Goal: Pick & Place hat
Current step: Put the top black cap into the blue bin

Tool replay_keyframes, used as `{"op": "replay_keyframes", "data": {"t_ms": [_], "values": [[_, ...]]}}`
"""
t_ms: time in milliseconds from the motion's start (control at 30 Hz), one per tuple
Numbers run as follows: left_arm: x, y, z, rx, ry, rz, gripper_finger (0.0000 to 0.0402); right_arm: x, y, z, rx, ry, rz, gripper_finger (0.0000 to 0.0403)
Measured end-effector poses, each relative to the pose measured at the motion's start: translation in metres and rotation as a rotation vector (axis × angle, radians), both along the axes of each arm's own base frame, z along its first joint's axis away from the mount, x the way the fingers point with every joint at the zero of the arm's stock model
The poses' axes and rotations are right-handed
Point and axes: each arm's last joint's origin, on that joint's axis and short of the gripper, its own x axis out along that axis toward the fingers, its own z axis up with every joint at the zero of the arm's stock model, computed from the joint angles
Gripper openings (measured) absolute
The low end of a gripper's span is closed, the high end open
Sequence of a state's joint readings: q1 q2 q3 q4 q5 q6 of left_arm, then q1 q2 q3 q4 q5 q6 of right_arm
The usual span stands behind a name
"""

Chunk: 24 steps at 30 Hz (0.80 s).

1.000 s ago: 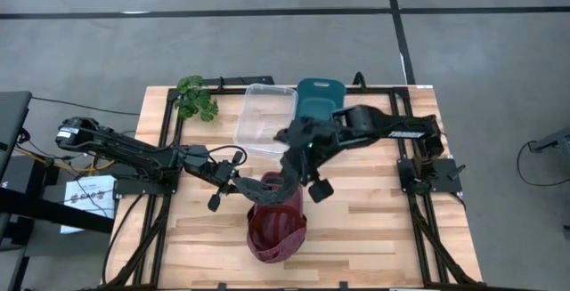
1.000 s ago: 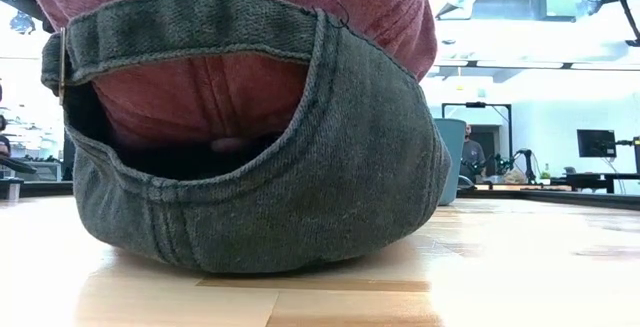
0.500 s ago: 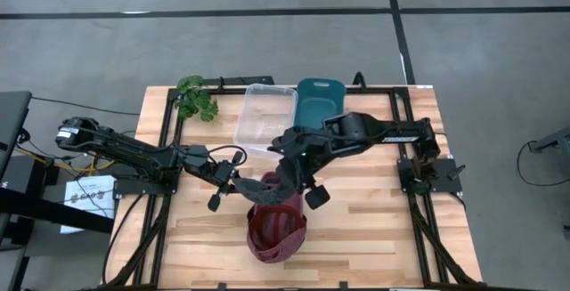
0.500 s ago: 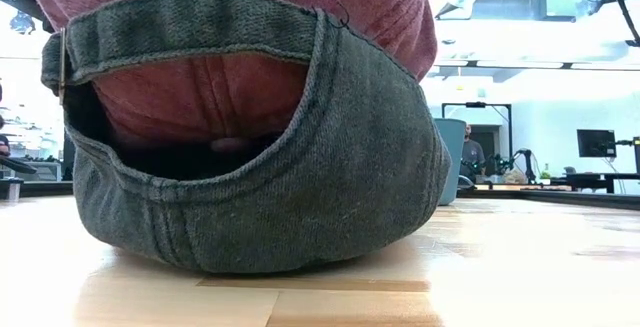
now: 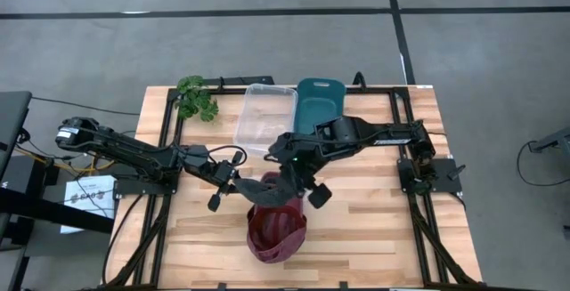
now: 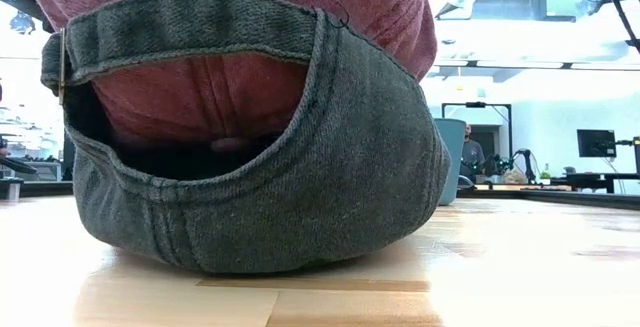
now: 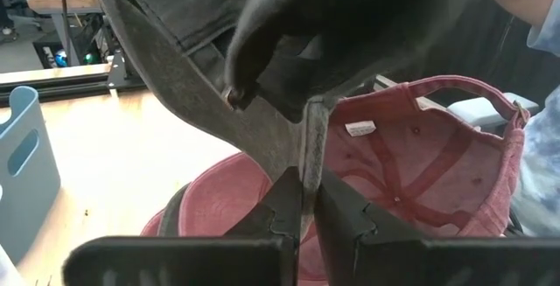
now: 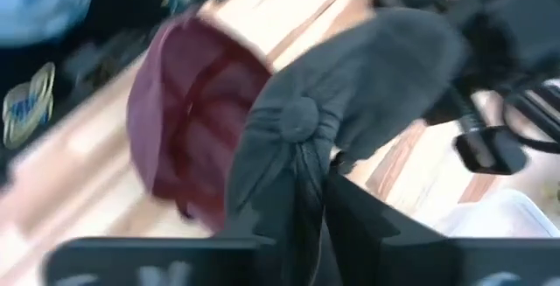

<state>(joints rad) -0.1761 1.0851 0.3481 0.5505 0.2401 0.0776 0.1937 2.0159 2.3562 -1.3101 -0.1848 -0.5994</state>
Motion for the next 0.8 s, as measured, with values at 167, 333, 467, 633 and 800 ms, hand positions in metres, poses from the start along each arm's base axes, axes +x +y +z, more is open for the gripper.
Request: {"op": "replay_keyframes", "data": {"t_ms": [167, 333, 467, 633, 800], "values": [[0.0002, 0.0002, 0.0005, 0.001, -0.005, 0.008, 0.0022, -0.0033, 0.0027, -0.0019, -0.044, 0.013, 0.06, 0.0007], [0.0003, 0.0003, 0.0011, 0.0, -0.012, 0.011, 0.0022, -0.0019, 0.0013, -0.0013, -0.047, 0.001, 0.05, 0.0003], [0.0007, 0.0007, 0.0023, 0.001, -0.026, 0.029, 0.0025, -0.0016, -0.0004, -0.0013, -0.042, 0.004, 0.04, 0.0002], [0.0019, 0.0037, 0.0029, 0.02, -0.036, 0.135, 0.0056, -0.0018, -0.0004, -0.0015, -0.045, 0.006, 0.038, 0.0001], [0.0021, 0.0046, 0.0027, 0.025, -0.035, 0.167, 0.0098, -0.0039, -0.004, 0.0007, -0.064, 0.005, 0.019, 0.0001]]}}
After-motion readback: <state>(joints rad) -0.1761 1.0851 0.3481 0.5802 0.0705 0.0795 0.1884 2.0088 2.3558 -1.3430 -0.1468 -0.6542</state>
